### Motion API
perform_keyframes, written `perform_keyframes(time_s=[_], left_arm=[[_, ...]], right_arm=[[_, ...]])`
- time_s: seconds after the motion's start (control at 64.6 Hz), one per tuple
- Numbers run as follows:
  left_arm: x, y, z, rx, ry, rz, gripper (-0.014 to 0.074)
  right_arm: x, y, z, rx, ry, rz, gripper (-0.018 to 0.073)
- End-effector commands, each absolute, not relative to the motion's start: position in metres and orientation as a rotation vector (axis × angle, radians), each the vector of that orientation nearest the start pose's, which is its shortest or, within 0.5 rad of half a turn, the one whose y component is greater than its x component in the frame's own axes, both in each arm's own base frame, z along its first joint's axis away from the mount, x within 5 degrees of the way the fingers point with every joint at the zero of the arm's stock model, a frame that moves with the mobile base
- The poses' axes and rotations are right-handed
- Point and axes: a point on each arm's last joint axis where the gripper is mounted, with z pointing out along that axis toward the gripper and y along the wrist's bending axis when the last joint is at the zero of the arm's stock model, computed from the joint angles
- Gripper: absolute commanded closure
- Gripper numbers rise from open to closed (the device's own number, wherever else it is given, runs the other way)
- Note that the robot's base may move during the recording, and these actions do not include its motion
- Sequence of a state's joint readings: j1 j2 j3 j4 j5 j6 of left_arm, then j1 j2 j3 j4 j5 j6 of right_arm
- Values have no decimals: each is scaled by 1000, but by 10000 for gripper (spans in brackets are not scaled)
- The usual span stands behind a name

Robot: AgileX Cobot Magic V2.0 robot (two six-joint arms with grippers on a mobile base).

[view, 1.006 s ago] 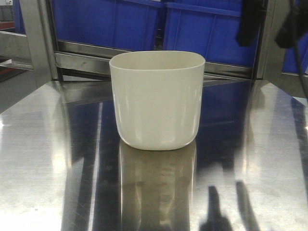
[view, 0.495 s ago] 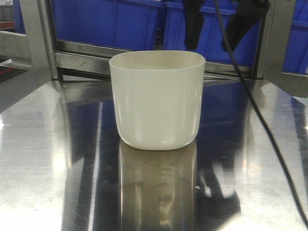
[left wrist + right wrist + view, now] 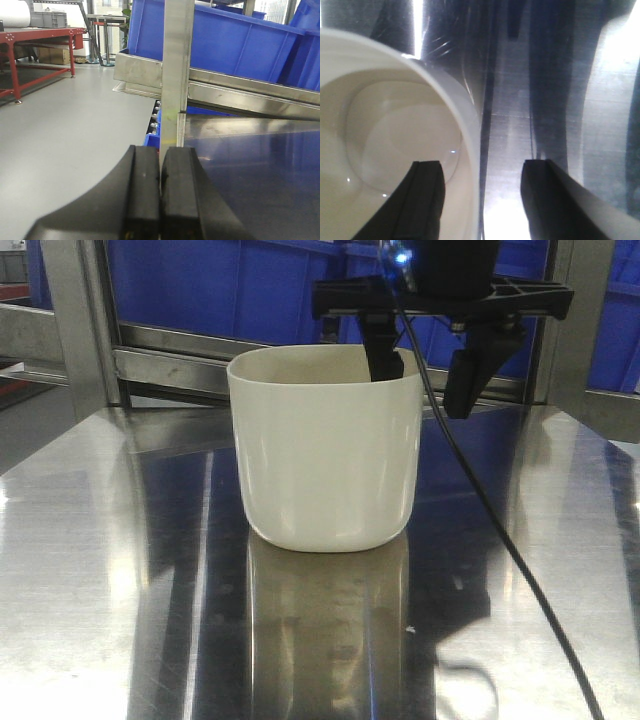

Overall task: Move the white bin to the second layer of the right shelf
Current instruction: 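Lower the right gripper around the rim of the white bin, then close the right gripper on the bin rim and lift it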

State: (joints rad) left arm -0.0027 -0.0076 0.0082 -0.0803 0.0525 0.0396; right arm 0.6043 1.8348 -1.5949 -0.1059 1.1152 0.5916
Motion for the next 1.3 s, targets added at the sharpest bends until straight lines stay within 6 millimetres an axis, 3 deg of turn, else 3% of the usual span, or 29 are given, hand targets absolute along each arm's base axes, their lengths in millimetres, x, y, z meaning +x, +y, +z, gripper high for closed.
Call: perform_keyframes(time_s=[0.0, 0.155, 0.325, 0.464, 0.65, 0.743, 0.929, 1.099, 1.285], left_arm=[[56, 0, 205, -39, 1466, -41, 512], [56, 0, 205, -39, 1466, -41, 512], [56, 0, 205, -39, 1466, -41, 512], [56, 0, 205, -39, 1466, -41, 512], [56, 0, 205, -39, 1466, -41, 512], [56, 0, 205, -39, 1466, -41, 512], [56, 0, 205, -39, 1466, -41, 512], [56, 0, 205, -39, 1466, -41, 512], [56, 0, 205, -39, 1466, -41, 512]], right_arm=[[324, 212, 309, -64, 2736, 182, 113], [325, 213, 308, -47, 2733, 189, 181], [326, 212, 308, -7, 2732, 197, 524], [327, 208, 312, 8, 2718, 207, 482], [325, 188, 338, 58, 2621, 266, 482], [321, 168, 345, 52, 2585, 259, 482], [302, 117, 335, -54, 2547, 203, 482], [272, 66, 323, -154, 2474, 161, 482], [238, 28, 322, -134, 2389, 94, 482]])
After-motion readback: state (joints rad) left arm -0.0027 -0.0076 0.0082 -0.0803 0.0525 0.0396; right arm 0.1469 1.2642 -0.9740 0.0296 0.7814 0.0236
